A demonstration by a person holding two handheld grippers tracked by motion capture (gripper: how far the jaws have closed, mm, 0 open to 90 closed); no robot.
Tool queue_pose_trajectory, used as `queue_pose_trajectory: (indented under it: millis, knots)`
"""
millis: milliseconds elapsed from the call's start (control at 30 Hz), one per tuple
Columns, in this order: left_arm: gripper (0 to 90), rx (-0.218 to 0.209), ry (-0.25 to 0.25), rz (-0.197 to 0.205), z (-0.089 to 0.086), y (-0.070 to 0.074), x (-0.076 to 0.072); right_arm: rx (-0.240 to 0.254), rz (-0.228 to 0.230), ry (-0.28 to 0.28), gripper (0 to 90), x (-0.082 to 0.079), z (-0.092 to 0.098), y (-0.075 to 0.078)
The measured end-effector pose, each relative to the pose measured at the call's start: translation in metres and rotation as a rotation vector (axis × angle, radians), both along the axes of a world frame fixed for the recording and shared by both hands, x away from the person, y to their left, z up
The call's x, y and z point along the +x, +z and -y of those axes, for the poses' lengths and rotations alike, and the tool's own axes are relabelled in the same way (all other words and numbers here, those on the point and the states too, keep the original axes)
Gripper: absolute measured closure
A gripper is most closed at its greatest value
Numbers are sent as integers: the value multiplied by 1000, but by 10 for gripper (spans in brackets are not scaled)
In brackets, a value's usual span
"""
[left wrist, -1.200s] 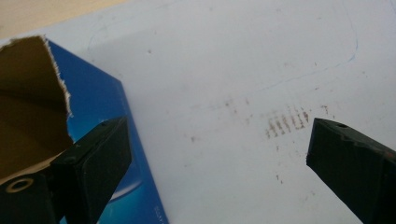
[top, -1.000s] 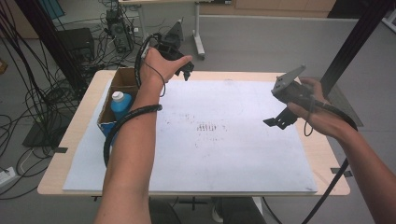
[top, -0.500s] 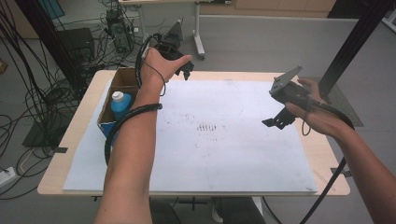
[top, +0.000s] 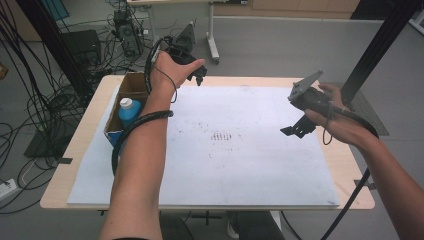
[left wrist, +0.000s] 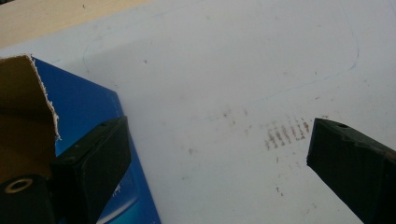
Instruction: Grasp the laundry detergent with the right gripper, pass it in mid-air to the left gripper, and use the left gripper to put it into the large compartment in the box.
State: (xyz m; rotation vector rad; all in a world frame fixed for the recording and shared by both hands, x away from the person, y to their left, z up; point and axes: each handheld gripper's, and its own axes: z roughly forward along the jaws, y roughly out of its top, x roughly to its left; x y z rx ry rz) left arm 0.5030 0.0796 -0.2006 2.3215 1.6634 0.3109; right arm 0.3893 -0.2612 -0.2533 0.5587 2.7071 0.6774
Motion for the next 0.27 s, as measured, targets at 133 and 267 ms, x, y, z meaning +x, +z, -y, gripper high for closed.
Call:
queue_pose_trajectory:
  millis: [133,267]
  knots:
    - [70,-10,5,3,-2,-1,0,-10,-1,1,3,-1,-1,-1]
    - [70,-10,4,0,-3,-1,0,-8,-2,0,4,-1,-1,-1]
